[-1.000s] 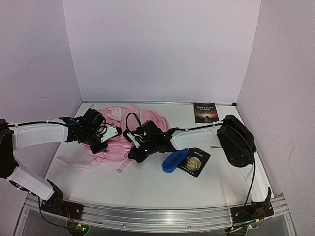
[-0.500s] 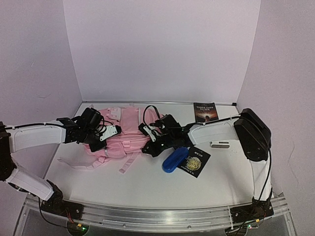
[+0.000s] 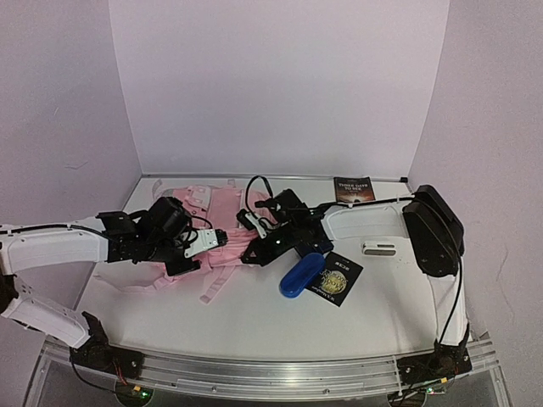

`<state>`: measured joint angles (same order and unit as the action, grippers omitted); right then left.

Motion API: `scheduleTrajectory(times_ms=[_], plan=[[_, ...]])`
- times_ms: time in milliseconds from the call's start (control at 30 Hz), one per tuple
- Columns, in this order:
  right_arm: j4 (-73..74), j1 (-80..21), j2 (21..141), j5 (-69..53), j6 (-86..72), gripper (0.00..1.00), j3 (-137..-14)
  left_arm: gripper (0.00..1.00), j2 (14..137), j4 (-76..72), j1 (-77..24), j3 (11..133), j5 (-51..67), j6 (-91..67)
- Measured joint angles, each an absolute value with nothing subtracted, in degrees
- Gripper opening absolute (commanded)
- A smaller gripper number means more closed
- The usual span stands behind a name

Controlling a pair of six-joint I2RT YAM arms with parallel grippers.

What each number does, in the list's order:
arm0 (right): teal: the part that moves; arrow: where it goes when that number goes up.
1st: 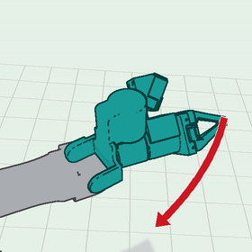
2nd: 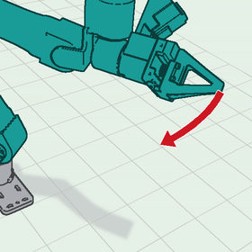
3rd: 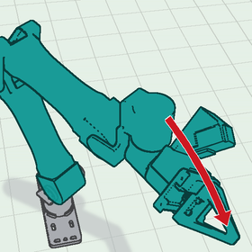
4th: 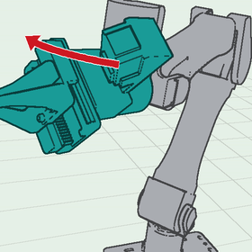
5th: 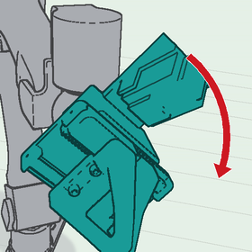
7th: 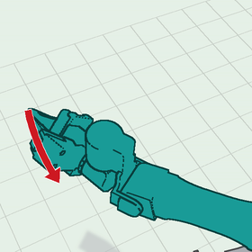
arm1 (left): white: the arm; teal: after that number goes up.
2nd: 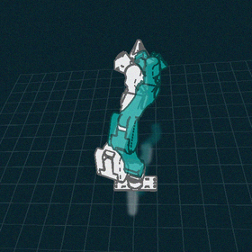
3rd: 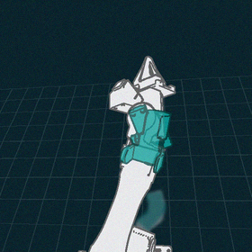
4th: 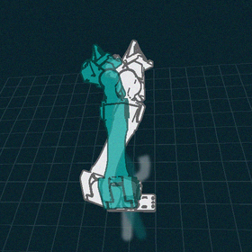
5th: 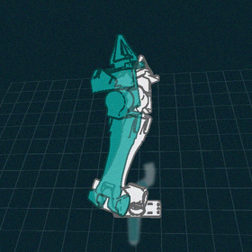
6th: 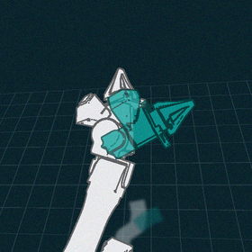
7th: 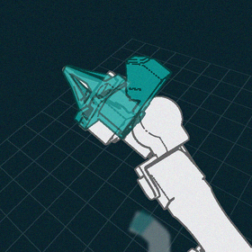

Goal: Pack the student bag
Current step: Zip the student bag at the center of the board.

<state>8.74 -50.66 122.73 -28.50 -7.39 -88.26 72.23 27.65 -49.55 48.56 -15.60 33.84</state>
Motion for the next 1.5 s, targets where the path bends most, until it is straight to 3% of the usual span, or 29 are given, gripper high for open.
scheduleTrajectory(times_ms=[400,700,800,867,1233,1267,1400,1500], plan=[[9.5,-51.7,123.8,-32.6,-13.5,0.00,-91.4,0.51,81.4,19.3,-54.5,46.9,-15.2,33.5],[9.2,-51.7,123.8,-33.1,-15.3,0.00,-90.7,0.09,88.3,13.0,-54.1,46.4,-20.8,37.9],[7.4,-51.5,123.8,-33.5,-14.9,0.00,-89.0,0.01,88.3,12.6,-53.2,46.4,-21.0,38.0],[5.3,-50.9,123.1,-34.0,-14.1,0.00,-86.8,0.00,87.9,12.5,-52.7,46.1,-20.4,38.1],[5.2,-40.3,115.4,-36.9,-5.7,0.00,-78.2,0.01,77.9,18.7,-43.5,42.0,-20.5,38.9],[5.1,-39.6,115.2,-37.0,-5.0,0.00,-78.2,0.05,77.5,18.9,-42.7,41.8,-20.7,39.1],[5.6,-39.9,115.2,-37.6,-4.6,0.00,-78.3,0.39,77.1,20.1,-42.7,42.1,-21.2,39.0],[7.2,-41.5,115.4,-37.2,-5.6,0.00,-79.0,0.52,75.9,23.8,-44.9,42.7,-22.0,37.5]])
